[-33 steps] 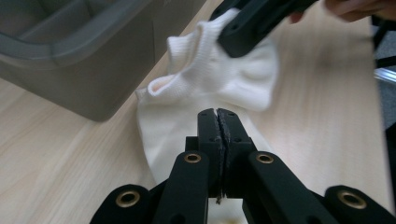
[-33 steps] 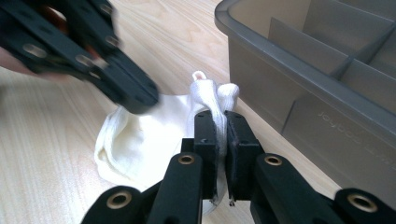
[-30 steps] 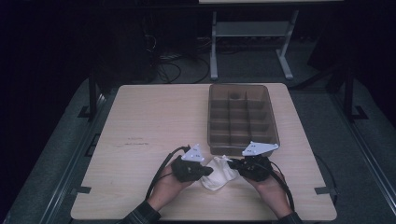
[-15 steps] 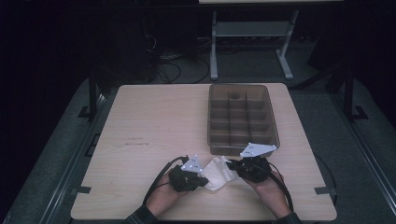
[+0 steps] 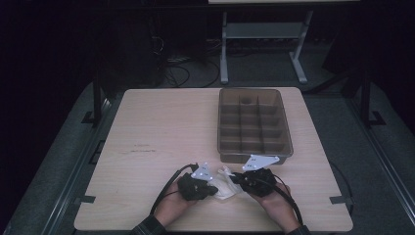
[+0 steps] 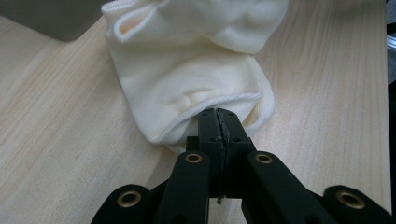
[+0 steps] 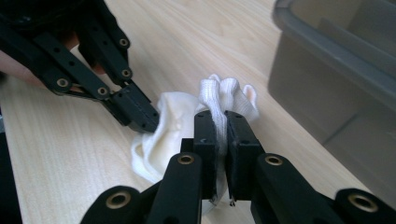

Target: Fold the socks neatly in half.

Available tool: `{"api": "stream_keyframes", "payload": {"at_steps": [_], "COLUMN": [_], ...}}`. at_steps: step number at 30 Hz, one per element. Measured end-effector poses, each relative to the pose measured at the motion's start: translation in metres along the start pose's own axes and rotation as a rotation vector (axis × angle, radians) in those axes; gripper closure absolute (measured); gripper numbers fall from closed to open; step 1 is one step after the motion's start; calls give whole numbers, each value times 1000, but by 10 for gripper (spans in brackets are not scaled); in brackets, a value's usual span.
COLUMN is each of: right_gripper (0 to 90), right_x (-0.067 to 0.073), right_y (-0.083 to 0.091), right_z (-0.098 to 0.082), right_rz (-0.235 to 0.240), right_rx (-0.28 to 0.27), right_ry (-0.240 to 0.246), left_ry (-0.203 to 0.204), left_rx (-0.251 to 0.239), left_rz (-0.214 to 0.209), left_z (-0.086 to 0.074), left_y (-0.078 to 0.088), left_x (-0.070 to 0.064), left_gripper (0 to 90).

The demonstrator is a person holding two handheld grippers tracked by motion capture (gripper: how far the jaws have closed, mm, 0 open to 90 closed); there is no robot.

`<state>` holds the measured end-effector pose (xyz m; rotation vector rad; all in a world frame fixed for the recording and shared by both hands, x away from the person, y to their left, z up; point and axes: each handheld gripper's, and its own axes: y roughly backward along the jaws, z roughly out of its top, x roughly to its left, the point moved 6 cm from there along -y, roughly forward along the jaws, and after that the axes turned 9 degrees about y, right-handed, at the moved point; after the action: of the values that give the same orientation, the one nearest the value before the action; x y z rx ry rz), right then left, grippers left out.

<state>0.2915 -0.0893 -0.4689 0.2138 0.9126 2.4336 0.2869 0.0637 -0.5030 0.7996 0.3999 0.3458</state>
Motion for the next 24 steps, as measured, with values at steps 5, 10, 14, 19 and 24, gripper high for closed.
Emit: {"api": "stream_keyframes", "payload": {"at_steps": [5, 10, 14, 19, 24], "right_gripper": [840, 839, 835, 809, 725], "right_x": [8, 17, 23, 27, 23], "right_y": [-7, -15, -22, -28, -17], "right_z": [3, 4, 3, 0, 5], "right_rz": [18, 41, 63, 80, 110], "right_rx": [3, 11, 25, 25, -34], "right_ry": [7, 19, 30, 29, 0], "left_ry": [-5, -11, -6, -7, -8], "left_rx": [3, 7, 3, 4, 3], "left_rz": [1, 2, 0, 0, -2], "left_z": [0, 0, 0, 0, 0], "left_y": [0, 0, 0, 0, 0], "left_x": [1, 1, 1, 1, 1], "left_gripper": [896, 896, 896, 896, 895]}}
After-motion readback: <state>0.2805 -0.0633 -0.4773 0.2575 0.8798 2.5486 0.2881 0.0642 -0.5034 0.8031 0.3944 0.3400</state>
